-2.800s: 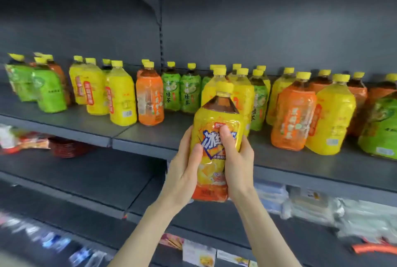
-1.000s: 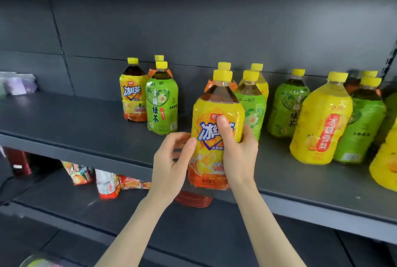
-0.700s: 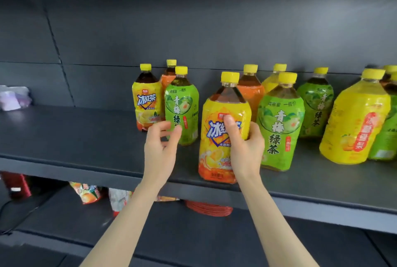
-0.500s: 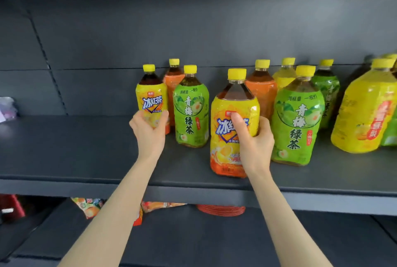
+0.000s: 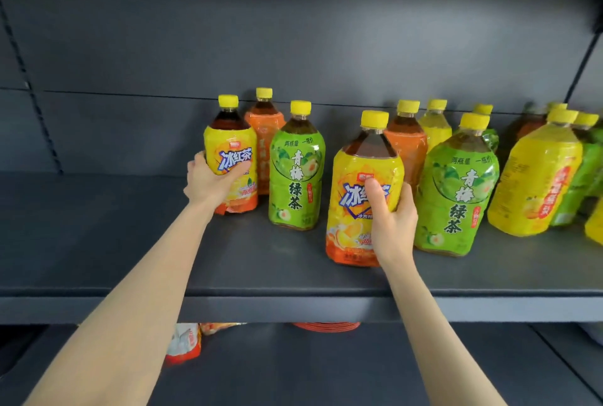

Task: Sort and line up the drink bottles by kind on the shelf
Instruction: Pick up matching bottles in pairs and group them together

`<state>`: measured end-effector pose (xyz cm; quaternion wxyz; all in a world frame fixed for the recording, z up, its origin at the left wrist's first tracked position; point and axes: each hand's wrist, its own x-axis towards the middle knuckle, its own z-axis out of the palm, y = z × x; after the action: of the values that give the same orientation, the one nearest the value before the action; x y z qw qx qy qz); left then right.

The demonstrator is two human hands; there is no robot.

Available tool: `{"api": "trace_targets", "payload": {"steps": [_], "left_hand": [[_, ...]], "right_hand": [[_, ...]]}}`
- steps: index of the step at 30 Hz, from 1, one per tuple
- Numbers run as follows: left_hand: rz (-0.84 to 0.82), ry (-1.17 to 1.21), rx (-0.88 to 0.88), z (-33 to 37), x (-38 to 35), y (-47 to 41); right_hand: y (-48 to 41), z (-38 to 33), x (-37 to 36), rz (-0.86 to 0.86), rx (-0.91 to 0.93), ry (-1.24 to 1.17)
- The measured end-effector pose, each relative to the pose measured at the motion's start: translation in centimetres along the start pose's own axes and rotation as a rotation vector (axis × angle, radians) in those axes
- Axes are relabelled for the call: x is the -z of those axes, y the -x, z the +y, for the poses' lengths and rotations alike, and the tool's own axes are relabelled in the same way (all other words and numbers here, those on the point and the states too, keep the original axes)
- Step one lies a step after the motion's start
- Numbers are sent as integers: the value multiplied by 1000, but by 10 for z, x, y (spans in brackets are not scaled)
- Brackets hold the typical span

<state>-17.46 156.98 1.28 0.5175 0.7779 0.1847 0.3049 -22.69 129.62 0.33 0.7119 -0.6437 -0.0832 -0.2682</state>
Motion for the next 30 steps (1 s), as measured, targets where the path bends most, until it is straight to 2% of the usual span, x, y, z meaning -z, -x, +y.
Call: {"api": "trace_targets", "payload": {"steps": [3, 8, 12, 14, 17, 18, 20, 23, 24, 25, 27, 29, 30], "left_hand": [[-48, 11, -42, 7, 11, 19], [-289, 194, -134, 11, 40, 74], [-488, 484, -102, 15, 52, 113], [-371, 450, -115, 19, 39, 134], [-68, 168, -195, 30, 11, 155], [-12, 143, -217, 31, 5, 156], [-68, 221, -195, 31, 5, 148], [-385, 388, -127, 32, 17, 134], [-431, 383, -131, 33, 16, 132], [-396, 302, -159, 36, 12, 136], [-206, 57, -222, 40, 0, 146], [-95, 27, -243, 40, -7, 152], [-109, 86, -235, 38, -7, 150]], "right_hand": [[-1, 4, 0, 7, 0, 9], [-1, 4, 0, -1, 8, 20], [1, 2, 1, -5, -4, 7], [1, 1, 1, -16, -8, 13], [3, -2, 1, -26, -20, 6], [4, -2, 1, -34, -23, 3], [4, -2, 3, -47, -29, 2], [4, -2, 4, -52, -31, 1], [4, -2, 4, -52, -31, 2], [4, -2, 4, -54, -29, 5], [4, -3, 4, -57, -22, 2], [4, -2, 5, -60, -19, -8], [4, -2, 5, -62, -21, -12]]}}
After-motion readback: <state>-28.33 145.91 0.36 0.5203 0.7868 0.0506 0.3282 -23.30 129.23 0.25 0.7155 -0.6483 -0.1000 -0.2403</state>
